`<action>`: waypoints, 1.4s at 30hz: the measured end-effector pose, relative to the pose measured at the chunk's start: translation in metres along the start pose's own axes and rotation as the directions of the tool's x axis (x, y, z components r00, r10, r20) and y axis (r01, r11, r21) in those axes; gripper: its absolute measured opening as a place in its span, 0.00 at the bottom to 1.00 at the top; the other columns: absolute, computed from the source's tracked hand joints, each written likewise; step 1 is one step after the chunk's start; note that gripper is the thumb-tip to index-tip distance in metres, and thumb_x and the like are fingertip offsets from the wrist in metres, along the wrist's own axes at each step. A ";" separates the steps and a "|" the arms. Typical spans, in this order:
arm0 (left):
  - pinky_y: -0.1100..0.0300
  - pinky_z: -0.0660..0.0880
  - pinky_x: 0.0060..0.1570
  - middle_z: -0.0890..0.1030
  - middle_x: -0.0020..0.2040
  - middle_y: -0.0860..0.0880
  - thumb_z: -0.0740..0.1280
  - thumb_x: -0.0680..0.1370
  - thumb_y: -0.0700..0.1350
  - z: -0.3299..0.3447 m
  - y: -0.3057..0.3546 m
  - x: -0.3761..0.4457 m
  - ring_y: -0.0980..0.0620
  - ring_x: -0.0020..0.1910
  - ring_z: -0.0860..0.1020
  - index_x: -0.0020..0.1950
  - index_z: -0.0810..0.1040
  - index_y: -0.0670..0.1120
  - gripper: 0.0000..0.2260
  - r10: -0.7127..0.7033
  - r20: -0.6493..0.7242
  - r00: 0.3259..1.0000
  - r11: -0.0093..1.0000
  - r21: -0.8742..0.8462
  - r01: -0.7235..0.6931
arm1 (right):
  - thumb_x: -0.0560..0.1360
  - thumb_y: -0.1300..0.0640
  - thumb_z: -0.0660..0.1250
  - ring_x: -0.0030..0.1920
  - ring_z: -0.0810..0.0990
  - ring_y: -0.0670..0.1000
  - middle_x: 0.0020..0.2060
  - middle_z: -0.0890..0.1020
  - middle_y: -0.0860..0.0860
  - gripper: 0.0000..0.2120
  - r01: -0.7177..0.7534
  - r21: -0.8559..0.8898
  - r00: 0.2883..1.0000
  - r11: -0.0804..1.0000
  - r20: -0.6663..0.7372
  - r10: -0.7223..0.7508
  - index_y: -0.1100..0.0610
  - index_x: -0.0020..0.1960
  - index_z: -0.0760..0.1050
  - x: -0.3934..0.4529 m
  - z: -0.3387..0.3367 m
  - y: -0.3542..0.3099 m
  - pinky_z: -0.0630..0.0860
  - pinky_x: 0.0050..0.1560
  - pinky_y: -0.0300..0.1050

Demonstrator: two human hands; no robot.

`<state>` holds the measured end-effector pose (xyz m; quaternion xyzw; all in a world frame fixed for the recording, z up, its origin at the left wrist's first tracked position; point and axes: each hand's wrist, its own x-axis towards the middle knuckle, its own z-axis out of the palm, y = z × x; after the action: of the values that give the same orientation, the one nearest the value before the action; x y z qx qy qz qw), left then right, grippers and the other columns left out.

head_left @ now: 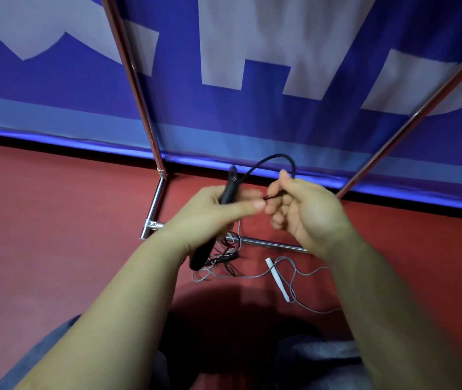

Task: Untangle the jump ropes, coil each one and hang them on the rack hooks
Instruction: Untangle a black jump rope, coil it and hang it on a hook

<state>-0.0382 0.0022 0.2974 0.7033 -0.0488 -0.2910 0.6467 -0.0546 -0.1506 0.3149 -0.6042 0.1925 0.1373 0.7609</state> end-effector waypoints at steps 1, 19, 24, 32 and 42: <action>0.64 0.59 0.24 0.65 0.25 0.54 0.72 0.71 0.46 0.002 -0.002 -0.001 0.57 0.23 0.61 0.47 0.80 0.40 0.11 -0.005 0.026 1.000 0.995 0.104 0.003 | 0.81 0.54 0.53 0.18 0.68 0.46 0.20 0.74 0.52 0.17 -0.022 0.104 0.999 0.994 0.026 0.019 0.60 0.37 0.70 -0.001 -0.002 -0.003 0.66 0.21 0.35; 0.71 0.54 0.15 0.70 0.22 0.51 0.62 0.68 0.47 -0.006 0.012 0.002 0.59 0.16 0.62 0.30 0.82 0.44 0.13 -0.087 0.079 0.993 0.777 -0.619 0.117 | 0.73 0.55 0.69 0.36 0.77 0.47 0.35 0.79 0.49 0.04 0.154 -0.686 0.968 0.711 0.251 0.032 0.52 0.41 0.75 0.001 0.003 0.027 0.73 0.40 0.40; 0.68 0.57 0.17 0.69 0.27 0.52 0.63 0.71 0.49 -0.004 0.007 0.005 0.58 0.19 0.61 0.49 0.80 0.43 0.13 -0.058 0.010 0.998 0.899 -0.434 0.056 | 0.79 0.61 0.59 0.24 0.76 0.46 0.29 0.78 0.53 0.12 0.053 -0.495 0.997 0.867 0.079 -0.016 0.58 0.37 0.70 0.002 0.009 0.017 0.73 0.30 0.39; 0.66 0.60 0.21 0.67 0.22 0.55 0.70 0.75 0.45 0.003 -0.002 0.000 0.58 0.20 0.61 0.34 0.77 0.46 0.10 -0.082 -0.017 0.996 0.992 0.096 0.084 | 0.80 0.58 0.57 0.26 0.79 0.46 0.27 0.81 0.52 0.13 -0.018 0.429 0.997 0.903 -0.056 0.047 0.61 0.40 0.73 0.001 -0.005 -0.007 0.76 0.27 0.36; 0.69 0.57 0.17 0.69 0.24 0.51 0.64 0.72 0.44 -0.006 0.008 0.004 0.59 0.18 0.62 0.38 0.75 0.41 0.07 -0.106 -0.024 0.994 0.866 -0.493 0.080 | 0.72 0.61 0.70 0.35 0.76 0.46 0.35 0.78 0.49 0.04 0.104 -0.648 0.960 0.754 0.264 0.094 0.55 0.46 0.76 0.000 0.000 0.023 0.74 0.41 0.40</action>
<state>-0.0297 0.0042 0.3032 0.5247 0.0770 -0.3069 0.7903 -0.0642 -0.1452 0.2951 -0.8072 0.0206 0.2782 0.5202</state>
